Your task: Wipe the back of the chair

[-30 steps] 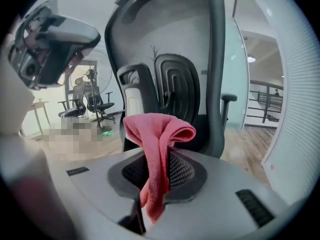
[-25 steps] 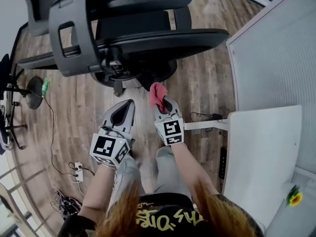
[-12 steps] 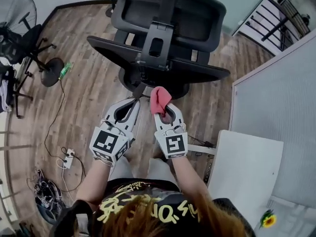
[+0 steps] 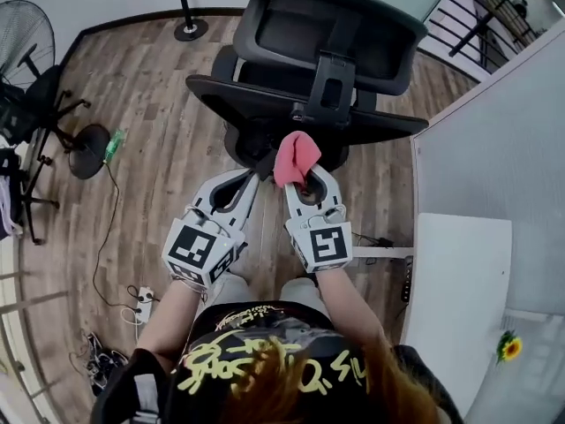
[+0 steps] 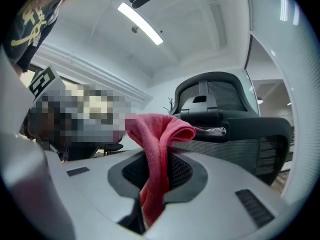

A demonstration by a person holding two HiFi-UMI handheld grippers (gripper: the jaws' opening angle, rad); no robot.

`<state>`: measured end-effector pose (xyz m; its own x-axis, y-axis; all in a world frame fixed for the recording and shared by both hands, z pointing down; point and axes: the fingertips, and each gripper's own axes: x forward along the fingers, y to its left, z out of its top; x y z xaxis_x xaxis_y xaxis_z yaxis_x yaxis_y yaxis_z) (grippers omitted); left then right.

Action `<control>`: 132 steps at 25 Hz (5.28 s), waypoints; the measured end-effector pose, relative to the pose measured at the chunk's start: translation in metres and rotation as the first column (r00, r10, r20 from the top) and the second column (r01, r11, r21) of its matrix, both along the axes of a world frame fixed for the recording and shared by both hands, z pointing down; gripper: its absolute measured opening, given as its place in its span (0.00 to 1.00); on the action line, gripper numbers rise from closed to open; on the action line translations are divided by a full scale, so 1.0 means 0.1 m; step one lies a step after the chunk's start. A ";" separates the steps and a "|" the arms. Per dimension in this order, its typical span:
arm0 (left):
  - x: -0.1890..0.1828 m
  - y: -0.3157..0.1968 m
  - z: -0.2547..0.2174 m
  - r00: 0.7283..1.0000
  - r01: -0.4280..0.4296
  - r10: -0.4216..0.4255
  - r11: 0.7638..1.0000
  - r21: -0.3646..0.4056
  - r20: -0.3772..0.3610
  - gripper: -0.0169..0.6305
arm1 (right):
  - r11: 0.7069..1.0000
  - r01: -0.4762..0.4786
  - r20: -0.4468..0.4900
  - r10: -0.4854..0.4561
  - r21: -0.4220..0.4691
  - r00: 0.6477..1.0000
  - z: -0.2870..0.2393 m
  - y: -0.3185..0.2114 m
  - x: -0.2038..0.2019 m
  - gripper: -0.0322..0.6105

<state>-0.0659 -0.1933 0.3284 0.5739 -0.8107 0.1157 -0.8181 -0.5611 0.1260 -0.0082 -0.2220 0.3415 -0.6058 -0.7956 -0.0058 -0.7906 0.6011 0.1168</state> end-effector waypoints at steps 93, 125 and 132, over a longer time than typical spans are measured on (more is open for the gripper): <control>-2.28 -0.13 1.99 0.961 0.276 -0.265 0.932 -0.237 0.076 0.02 | 0.942 -0.287 -0.496 0.169 -0.174 0.852 2.99 -1.76 -1.54 0.15; -2.50 0.10 2.56 0.942 0.336 -0.312 0.891 -0.305 0.125 0.02 | 0.868 -0.325 -0.595 0.042 -0.377 0.803 4.48 -1.57 -1.60 0.15; -2.48 0.14 2.55 0.938 0.346 -0.325 0.894 -0.284 0.120 0.02 | 0.816 -0.347 -0.583 0.014 -0.463 0.812 4.80 -1.43 -1.55 0.15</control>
